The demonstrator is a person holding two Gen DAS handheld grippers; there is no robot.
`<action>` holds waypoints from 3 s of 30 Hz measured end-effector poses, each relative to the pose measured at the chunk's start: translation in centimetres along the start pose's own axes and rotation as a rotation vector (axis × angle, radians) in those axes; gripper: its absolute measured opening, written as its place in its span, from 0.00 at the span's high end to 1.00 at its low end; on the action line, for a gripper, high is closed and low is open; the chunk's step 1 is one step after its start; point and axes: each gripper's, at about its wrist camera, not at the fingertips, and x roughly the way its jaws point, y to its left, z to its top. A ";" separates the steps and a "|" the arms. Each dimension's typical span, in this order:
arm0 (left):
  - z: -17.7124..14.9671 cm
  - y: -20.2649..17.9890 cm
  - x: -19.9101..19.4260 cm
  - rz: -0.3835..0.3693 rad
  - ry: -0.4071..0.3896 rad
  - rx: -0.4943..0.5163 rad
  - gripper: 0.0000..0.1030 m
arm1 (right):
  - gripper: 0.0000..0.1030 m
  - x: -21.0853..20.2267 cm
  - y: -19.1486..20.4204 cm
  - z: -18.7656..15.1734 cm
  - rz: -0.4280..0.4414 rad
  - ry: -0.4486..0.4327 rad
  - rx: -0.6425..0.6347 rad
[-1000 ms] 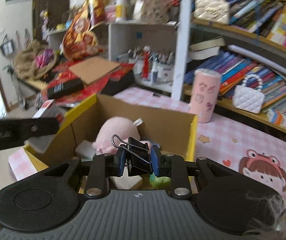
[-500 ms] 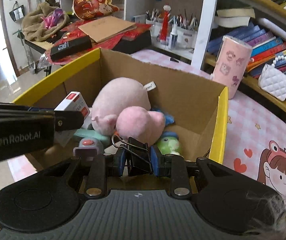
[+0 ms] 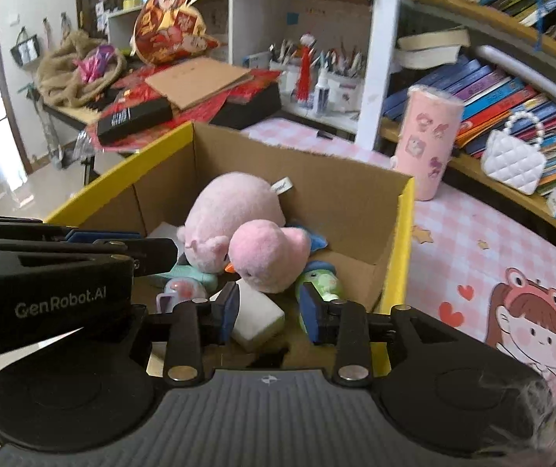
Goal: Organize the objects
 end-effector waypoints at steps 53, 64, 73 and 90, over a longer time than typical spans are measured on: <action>-13.1 -8.9 -12.0 0.032 -0.004 0.252 0.04 | 0.01 -19.6 -2.0 -18.1 -0.532 -0.011 0.421; -13.7 -9.2 -12.3 0.051 0.010 0.245 0.00 | 0.00 -19.6 -2.1 -18.6 -0.536 0.010 0.414; -14.2 -9.3 -12.6 0.050 0.012 0.243 0.00 | 0.00 -20.0 -2.0 -19.0 -0.542 0.011 0.415; -14.8 -9.4 -13.2 0.045 0.013 0.243 0.00 | 0.00 -20.7 -1.5 -19.9 -0.561 0.015 0.426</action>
